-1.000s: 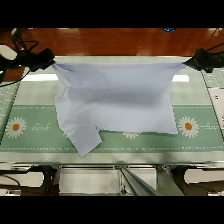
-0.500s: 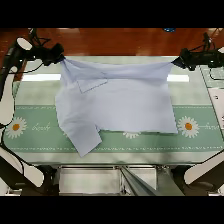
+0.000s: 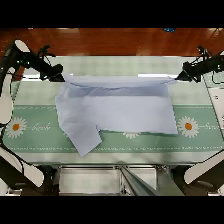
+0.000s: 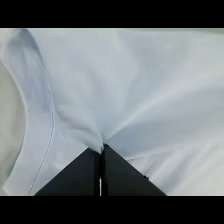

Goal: Fold the shirts.

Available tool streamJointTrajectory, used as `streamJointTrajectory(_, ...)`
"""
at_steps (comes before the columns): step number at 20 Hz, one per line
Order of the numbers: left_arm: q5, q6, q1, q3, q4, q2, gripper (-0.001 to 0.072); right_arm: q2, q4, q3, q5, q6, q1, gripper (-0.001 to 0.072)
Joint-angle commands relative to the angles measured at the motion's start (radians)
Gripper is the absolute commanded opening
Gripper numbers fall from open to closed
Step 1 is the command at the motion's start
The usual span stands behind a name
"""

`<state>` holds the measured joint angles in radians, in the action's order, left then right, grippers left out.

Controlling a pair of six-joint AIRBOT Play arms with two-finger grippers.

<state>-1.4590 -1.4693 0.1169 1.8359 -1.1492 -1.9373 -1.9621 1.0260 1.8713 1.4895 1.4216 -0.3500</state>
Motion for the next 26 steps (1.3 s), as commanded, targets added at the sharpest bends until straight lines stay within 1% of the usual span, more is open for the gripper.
streamJointTrajectory(1,-0.101,0.02,0.007,-0.028,-0.051,0.0,0.0014,-0.003,0.111,0.0,0.082,0.01,0.005,0.0028)
streamJointTrajectory(6,-0.116,0.018,-0.018,-0.055,-0.051,-0.011,0.0014,-0.044,0.111,0.0,0.114,0.007,0.039,0.0028)
streamJointTrajectory(8,-0.127,0.017,-0.02,-0.055,-0.051,-0.014,0.0015,-0.06,0.142,0.0,0.12,0.01,0.06,0.0029)
streamJointTrajectory(9,-0.145,0.008,-0.02,-0.054,-0.053,-0.014,0.0047,-0.061,0.18,0.0,0.117,0.024,0.071,0.0101)
streamJointTrajectory(10,-0.172,0.006,-0.019,-0.054,-0.056,-0.014,0.027,-0.059,0.222,0.001,0.117,0.052,0.08,0.0328)
streamJointTrajectory(11,-0.195,0.003,-0.017,-0.054,-0.065,-0.012,0.0508,-0.051,0.246,0.001,0.127,0.066,0.08,0.0409)
streamJointTrajectory(13,-0.223,-0.047,-0.002,-0.054,-0.071,0.001,0.0509,-0.012,0.262,0.0,0.138,0.093,0.064,0.0411)
streamJointTrajectory(15,-0.264,-0.046,0.014,-0.062,-0.082,0.039,0.0509,0.061,0.301,-0.01,0.153,0.105,0.034,0.0411)
streamJointTrajectory(16,-0.262,-0.041,0.026,-0.093,-0.09,0.081,0.0509,0.119,0.323,-0.053,0.127,0.116,0.014,0.0411)
streamJointTrajectory(17,-0.235,-0.016,0.039,-0.158,-0.09,0.138,0.0509,0.195,0.352,-0.136,0.081,0.127,-0.007,0.0411)
streamJointTrajectory(18,-0.184,-0.003,0.057,-0.251,-0.09,0.206,0.0509,0.281,0.37,-0.248,0.02,0.132,-0.025,0.0411)
streamJointTrajectory(20,-0.005,-0.001,0.114,-0.52,-0.089,0.38,0.0509,0.488,0.357,-0.55,-0.158,0.131,-0.069,0.0411)
streamJointTrajectory(22,0.159,0.0,0.2,-0.803,-0.043,0.557,0.0508,0.704,0.274,-0.86,-0.311,0.093,-0.13,0.0411)
streamJointTrajectory(24,0.255,0.039,0.3,-1.043,0.097,0.706,0.0509,0.871,0.141,-1.082,-0.385,0.026,-0.188,0.0411)
streamJointTrajectory(26,0.326,0.079,0.373,-1.225,0.227,0.81,0.0508,0.99,0.027,-1.231,-0.399,-0.03,-0.221,0.0411)
